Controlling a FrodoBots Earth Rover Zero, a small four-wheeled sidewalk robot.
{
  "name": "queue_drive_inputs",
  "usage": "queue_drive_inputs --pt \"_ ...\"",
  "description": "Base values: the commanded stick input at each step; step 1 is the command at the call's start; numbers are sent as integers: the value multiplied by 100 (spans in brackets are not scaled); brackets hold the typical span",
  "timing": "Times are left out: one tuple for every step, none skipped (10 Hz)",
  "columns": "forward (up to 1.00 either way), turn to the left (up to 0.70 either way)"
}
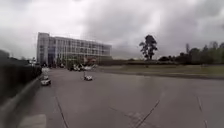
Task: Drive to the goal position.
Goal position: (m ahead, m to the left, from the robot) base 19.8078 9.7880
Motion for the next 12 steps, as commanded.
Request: queue_drive_inputs --pt "70 0" --pt "70 0" --pt "70 0" --pt "70 0" --pt "70 0" --pt "70 0" --pt "70 0" --pt "70 0" --pt "70 0" --pt "70 0" --pt "70 0" --pt "70 0"
